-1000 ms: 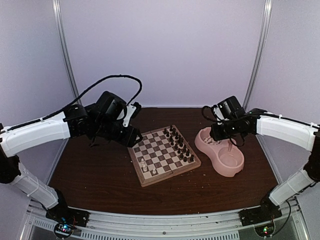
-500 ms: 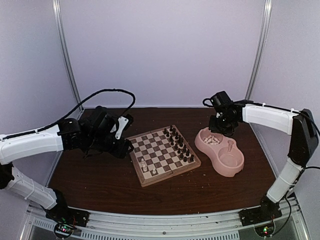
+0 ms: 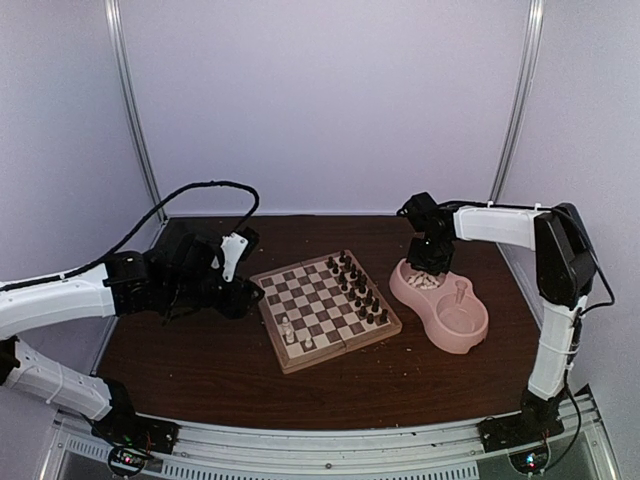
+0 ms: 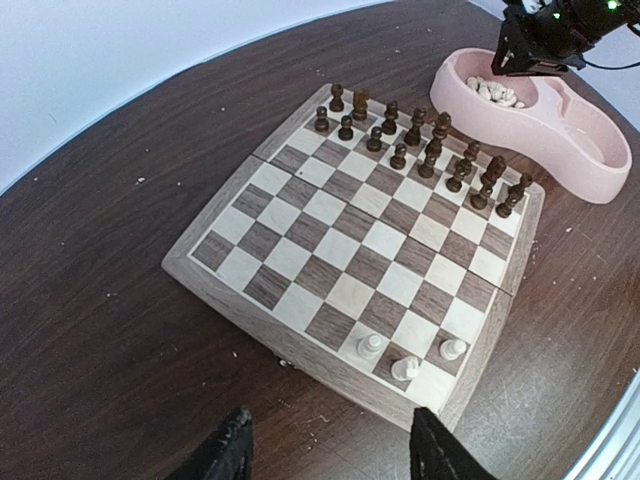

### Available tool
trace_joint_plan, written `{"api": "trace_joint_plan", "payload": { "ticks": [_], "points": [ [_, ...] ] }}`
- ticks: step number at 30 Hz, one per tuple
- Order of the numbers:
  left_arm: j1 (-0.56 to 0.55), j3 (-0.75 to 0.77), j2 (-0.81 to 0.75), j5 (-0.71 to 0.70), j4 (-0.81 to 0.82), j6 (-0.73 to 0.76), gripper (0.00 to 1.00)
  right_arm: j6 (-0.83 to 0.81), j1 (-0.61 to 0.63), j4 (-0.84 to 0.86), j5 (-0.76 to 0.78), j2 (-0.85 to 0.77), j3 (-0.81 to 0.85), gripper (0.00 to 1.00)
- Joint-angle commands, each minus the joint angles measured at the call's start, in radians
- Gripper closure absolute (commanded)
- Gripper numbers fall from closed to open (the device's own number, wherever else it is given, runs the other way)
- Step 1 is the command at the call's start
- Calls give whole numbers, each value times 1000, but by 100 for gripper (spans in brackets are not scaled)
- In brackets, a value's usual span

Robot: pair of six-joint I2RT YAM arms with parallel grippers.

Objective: Set up the chess pieces on the board
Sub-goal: Pick up the pawn from the storage box.

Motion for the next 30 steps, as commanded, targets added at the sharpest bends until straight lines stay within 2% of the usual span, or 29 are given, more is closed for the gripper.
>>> {"api": "trace_joint_plan", "payload": {
  "ticks": [1, 13, 20, 23, 30],
  "points": [
    [-2, -6, 5, 19, 111, 24, 46, 24, -19, -42, 33, 72, 85, 78],
    [-2, 2, 20, -1, 106, 48, 46, 59, -30, -63, 3, 191, 129, 74],
    [-2, 0, 9, -24, 82, 69, 46, 89, -30, -32, -49, 218, 132, 81],
    [-2, 9, 14, -24, 71, 77, 46, 99, -33, -18, -64, 183, 115, 89],
    [-2, 40, 16, -1, 46, 74, 46, 29, -33, 154, -71, -15, -33, 87]
  ]
}}
